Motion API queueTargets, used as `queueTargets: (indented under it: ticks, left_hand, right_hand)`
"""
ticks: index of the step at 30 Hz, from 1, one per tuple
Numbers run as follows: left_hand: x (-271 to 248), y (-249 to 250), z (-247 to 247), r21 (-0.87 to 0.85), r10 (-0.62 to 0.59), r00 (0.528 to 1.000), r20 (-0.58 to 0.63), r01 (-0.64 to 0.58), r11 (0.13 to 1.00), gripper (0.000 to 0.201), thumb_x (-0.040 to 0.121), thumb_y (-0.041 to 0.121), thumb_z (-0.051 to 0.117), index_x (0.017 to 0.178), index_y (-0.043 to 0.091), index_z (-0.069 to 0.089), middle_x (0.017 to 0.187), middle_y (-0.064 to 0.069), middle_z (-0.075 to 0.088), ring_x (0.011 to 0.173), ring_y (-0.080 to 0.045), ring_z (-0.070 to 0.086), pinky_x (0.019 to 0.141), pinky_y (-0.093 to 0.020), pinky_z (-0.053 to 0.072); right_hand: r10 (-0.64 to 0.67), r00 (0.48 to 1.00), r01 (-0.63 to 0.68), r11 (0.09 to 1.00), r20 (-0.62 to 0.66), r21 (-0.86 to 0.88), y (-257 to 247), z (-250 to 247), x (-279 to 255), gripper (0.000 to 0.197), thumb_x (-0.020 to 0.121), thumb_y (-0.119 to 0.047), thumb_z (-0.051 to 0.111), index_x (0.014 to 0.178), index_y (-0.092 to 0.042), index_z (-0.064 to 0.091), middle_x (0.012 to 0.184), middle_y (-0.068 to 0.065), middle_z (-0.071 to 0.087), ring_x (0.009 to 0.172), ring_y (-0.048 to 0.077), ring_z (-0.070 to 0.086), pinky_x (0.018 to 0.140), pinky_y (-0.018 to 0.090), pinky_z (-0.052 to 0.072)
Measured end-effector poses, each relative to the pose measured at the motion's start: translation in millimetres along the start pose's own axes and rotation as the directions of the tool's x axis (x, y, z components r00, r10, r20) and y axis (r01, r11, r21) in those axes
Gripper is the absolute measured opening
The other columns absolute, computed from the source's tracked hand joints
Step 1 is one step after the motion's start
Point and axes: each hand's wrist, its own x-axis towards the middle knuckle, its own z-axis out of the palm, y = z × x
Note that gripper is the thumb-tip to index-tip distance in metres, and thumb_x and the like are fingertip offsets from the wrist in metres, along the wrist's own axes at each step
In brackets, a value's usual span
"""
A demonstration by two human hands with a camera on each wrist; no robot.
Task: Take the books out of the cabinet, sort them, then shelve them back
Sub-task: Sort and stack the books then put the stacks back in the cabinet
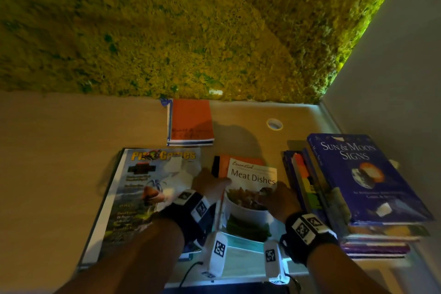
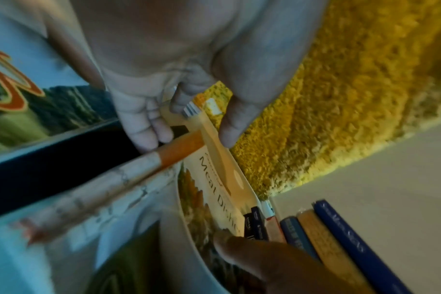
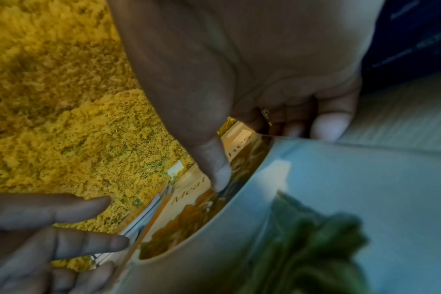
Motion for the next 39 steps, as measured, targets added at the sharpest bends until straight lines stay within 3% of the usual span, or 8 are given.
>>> queueTargets:
  ticks: [6, 14, 19, 22, 25, 29, 33, 39]
  left_hand:
    - [8, 5, -7, -0.151, -0.093, 0.995, 0.028, 0.096, 0.984, 0.029, 0.082, 0.022, 0.080, 0.102, 0.004, 0.071, 0.114, -0.008, 0.071, 0.096, -0.025, 0.068, 0.088, -0.037, 0.058]
    - [-31, 23, -3, -0.232, 0.311, 0.948, 0.073, -0.287, 0.929, 0.061, 0.077, -0.002, 0.070, 0.132, 0.010, 0.048, 0.122, 0.000, 0.064, 0.105, -0.022, 0.065, 0.077, -0.018, 0.053]
    - [-42, -4, -89, -0.272, 0.299, 0.953, -0.038, -0.298, 0.915, 0.043, 0.085, -0.002, 0.068, 0.112, 0.032, 0.067, 0.105, 0.012, 0.075, 0.094, 0.003, 0.070, 0.084, -0.021, 0.056]
    - [-38, -43, -132, -0.081, 0.144, 0.971, -0.191, -0.162, 0.983, 0.030, 0.082, 0.003, 0.068, 0.109, 0.016, 0.071, 0.098, -0.007, 0.075, 0.088, -0.022, 0.071, 0.082, -0.041, 0.058]
    - [-31, -84, -155, 0.307, 0.000, 0.930, -0.368, 0.122, 0.944, 0.027, 0.065, 0.040, 0.069, 0.089, 0.028, 0.067, 0.090, -0.004, 0.066, 0.080, -0.027, 0.068, 0.067, -0.034, 0.057]
    - [-15, -112, -169, 0.398, -0.047, 0.933, -0.357, 0.198, 0.896, 0.047, 0.053, 0.060, 0.057, 0.088, 0.029, 0.062, 0.097, -0.006, 0.066, 0.087, -0.029, 0.065, 0.077, -0.039, 0.057]
    - [-38, -82, -170, 0.163, -0.011, 0.930, -0.367, 0.076, 0.984, 0.058, 0.077, 0.020, 0.073, 0.132, 0.022, 0.056, 0.120, -0.014, 0.068, 0.100, -0.033, 0.066, 0.073, -0.033, 0.050]
    - [-33, -54, -118, -0.188, 0.096, 0.983, -0.155, -0.125, 0.974, 0.048, 0.078, 0.000, 0.077, 0.108, 0.035, 0.063, 0.107, 0.006, 0.072, 0.102, -0.020, 0.068, 0.087, -0.039, 0.055]
  right_hand:
    - [0.137, 0.985, -0.118, 0.978, -0.102, 0.173, -1, 3, -1, 0.087, 0.058, -0.077, 0.053, 0.123, -0.020, 0.057, 0.119, 0.009, 0.064, 0.100, 0.028, 0.065, 0.089, 0.046, 0.057]
    - [0.008, 0.978, 0.051, 0.960, -0.207, 0.275, -32, -24, -20, 0.056, 0.100, -0.048, 0.054, 0.121, 0.003, 0.063, 0.117, 0.024, 0.067, 0.110, 0.040, 0.063, 0.088, 0.038, 0.046]
    - [-0.160, 0.986, 0.165, 0.903, -0.046, 0.398, -93, -24, -39, 0.029, 0.093, -0.042, 0.069, 0.094, -0.014, 0.073, 0.093, 0.006, 0.072, 0.080, 0.018, 0.066, 0.065, 0.029, 0.048]
    - [-0.244, 0.964, 0.192, 0.913, 0.107, 0.359, -133, 18, -41, 0.029, 0.088, -0.041, 0.075, 0.071, -0.018, 0.069, 0.076, 0.007, 0.068, 0.075, 0.025, 0.064, 0.065, 0.028, 0.046]
    - [-0.196, 0.955, 0.172, 0.978, 0.224, 0.121, -154, 64, -36, 0.073, 0.070, -0.071, 0.073, 0.117, -0.016, 0.062, 0.118, 0.012, 0.060, 0.110, 0.036, 0.060, 0.092, 0.041, 0.052]
    - [-0.167, 0.974, 0.151, 0.983, 0.155, 0.108, -161, 79, -46, 0.070, 0.080, -0.049, 0.077, 0.129, -0.014, 0.042, 0.126, 0.012, 0.046, 0.118, 0.035, 0.053, 0.098, 0.049, 0.052]
    - [-0.134, 0.988, 0.082, 0.867, 0.071, 0.491, -145, 75, -46, 0.052, 0.083, -0.020, 0.080, 0.121, -0.018, 0.044, 0.119, 0.010, 0.061, 0.098, 0.023, 0.063, 0.085, 0.047, 0.059]
    - [-0.066, 0.995, -0.004, 0.701, 0.070, 0.713, -111, 39, -41, 0.084, 0.068, -0.014, 0.084, 0.141, -0.025, 0.045, 0.121, 0.013, 0.068, 0.102, 0.032, 0.070, 0.083, 0.052, 0.062]
